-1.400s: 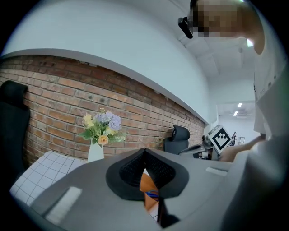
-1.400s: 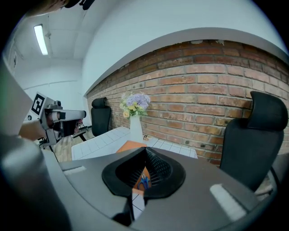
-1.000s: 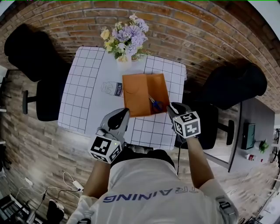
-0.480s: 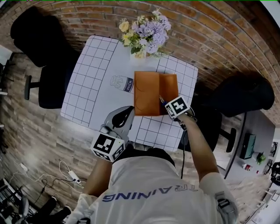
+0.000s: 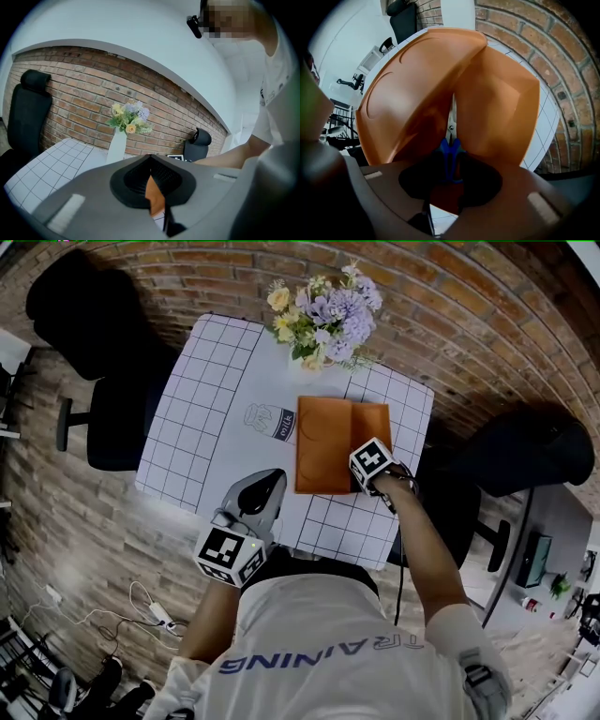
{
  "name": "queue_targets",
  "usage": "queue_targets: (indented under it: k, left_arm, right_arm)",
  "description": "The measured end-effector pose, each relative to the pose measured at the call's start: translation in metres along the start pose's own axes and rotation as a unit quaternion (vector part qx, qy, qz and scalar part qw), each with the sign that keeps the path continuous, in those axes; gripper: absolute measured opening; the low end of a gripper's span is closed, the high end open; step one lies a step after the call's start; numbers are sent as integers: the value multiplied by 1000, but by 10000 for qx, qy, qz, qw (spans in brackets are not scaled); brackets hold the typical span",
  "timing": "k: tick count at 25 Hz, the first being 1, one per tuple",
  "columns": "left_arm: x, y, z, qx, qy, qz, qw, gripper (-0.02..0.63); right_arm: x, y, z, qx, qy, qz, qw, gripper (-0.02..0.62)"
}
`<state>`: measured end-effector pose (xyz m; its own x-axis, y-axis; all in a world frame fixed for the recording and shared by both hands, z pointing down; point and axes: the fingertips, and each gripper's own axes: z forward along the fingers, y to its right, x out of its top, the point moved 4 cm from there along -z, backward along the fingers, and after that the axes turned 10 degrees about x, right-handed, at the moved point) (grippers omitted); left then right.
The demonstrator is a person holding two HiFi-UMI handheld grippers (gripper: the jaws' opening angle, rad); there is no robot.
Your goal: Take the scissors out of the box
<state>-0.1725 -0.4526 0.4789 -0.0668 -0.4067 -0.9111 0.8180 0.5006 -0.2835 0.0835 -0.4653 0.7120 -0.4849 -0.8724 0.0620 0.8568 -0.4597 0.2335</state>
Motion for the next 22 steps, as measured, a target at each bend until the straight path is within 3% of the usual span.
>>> queue_targets:
  k: [5, 15, 22]
  left_arm:
    - [0, -3, 2, -19, -28, -21, 10000, 3]
    - [0, -7, 3, -54, -23, -76, 10000, 3]
    - [0, -3, 4, -100, -7, -115, 9999, 3]
  right_arm:
    - [-1, 1, 4, 204, -57, 288, 9994, 129]
    - [-3, 3, 7, 225, -36, 210, 9995, 109]
    - [-8, 4, -16, -77, 601, 241, 9979, 103]
